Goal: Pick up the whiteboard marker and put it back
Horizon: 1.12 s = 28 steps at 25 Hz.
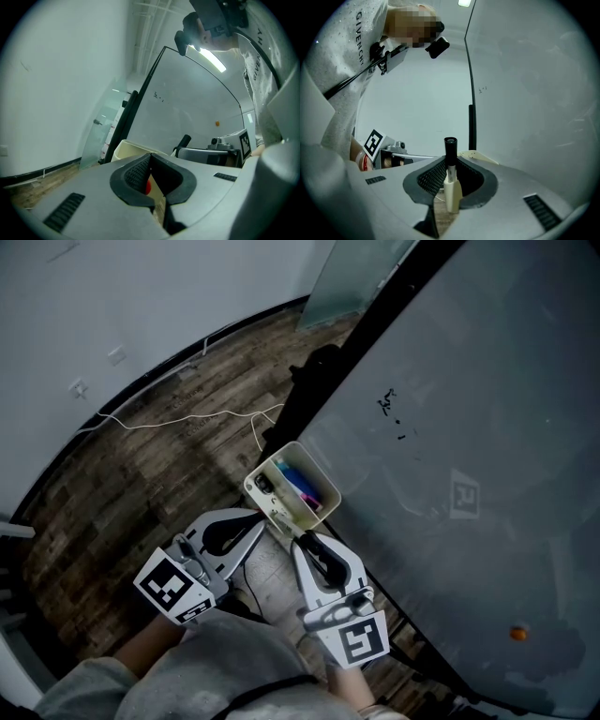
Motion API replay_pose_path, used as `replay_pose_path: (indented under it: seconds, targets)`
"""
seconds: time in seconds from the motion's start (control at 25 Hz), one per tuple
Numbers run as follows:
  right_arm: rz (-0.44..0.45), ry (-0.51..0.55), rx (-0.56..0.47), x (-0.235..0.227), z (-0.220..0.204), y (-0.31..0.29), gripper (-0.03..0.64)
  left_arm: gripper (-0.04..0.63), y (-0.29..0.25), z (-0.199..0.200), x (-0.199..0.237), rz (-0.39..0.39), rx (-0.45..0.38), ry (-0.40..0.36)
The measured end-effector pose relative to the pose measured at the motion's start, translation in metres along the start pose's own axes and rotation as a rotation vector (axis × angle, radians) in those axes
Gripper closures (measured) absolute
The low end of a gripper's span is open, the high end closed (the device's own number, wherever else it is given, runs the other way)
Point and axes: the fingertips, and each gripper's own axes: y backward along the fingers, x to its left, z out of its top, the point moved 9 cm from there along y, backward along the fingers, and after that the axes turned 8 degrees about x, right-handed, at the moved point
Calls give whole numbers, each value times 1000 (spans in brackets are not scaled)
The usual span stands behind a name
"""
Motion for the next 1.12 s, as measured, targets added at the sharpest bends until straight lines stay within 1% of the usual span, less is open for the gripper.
replay_pose_path:
  seconds: [0.44, 1.12]
  targets:
    - [-1, -13, -27, -2, 13, 9, 540, 580, 3, 1, -4, 7, -1, 1]
    - [3, -5, -65, 1, 28, 18, 540, 580, 10, 6, -10, 21, -7, -31]
